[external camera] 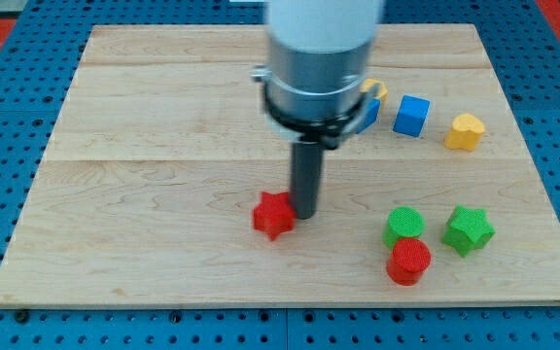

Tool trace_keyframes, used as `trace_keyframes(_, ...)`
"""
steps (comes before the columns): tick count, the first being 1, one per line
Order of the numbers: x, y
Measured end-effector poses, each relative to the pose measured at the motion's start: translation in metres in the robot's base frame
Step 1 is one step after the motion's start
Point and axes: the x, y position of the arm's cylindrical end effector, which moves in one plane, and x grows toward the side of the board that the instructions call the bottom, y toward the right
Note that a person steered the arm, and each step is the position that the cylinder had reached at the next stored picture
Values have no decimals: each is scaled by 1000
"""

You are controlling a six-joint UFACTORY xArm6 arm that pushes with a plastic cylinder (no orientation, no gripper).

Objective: Place the red circle right top to the red star below diagonally to the blue triangle

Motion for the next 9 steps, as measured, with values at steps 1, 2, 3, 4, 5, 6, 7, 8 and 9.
trace_keyframes(1,70,54)
trace_keyframes(2,94,70)
trace_keyframes(3,89,159)
trace_keyframes(4,86,186)
trace_keyframes(5,61,124)
trace_keyframes(6,40,46)
trace_keyframes(7,11,31)
trace_keyframes(8,-41,33)
trace_keyframes(9,-42,33)
